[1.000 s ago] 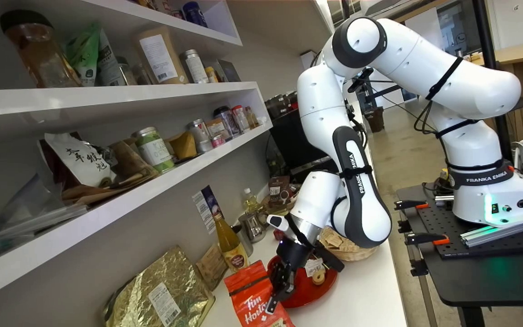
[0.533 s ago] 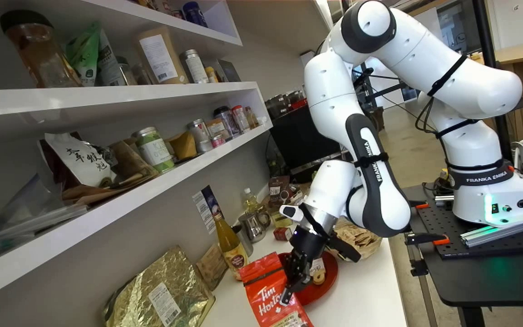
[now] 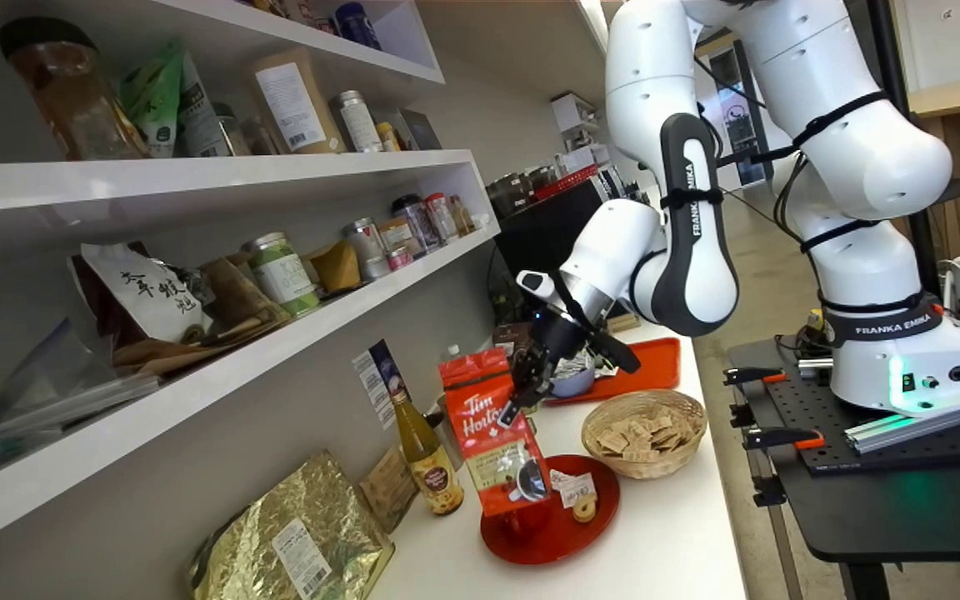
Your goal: Pick up the orange tim hortons packet and put it on the lower white shelf to the right
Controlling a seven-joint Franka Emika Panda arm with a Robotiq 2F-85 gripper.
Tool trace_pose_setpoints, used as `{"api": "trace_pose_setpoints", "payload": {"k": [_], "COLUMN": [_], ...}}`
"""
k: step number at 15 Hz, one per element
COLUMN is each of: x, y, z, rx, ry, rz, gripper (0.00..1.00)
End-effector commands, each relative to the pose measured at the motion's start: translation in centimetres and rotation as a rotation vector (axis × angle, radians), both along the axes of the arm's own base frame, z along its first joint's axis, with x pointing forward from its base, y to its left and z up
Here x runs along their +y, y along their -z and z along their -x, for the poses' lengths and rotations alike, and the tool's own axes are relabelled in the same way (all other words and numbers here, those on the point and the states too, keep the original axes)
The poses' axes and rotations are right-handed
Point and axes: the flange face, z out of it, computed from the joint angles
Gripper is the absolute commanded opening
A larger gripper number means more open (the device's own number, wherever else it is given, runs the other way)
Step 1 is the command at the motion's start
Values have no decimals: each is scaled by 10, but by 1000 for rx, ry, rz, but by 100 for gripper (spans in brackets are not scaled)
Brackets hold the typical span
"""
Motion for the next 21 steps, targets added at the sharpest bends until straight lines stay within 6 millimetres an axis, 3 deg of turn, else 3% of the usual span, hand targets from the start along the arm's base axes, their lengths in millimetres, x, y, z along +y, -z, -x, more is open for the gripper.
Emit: {"api": "trace_pose_setpoints", "payload": {"k": [1, 6, 14, 18, 21], "x": [-56, -168, -361, -433, -460], "y": [-59, -103, -186, -229, -258], "z": [-14, -60, -127, -154, -168], "rx": [10, 176, 340, 323, 296], "ry": [151, 388, 725, 823, 859], "rz": [44, 145, 88, 45, 7], "gripper": [1, 1, 1, 1, 1]}}
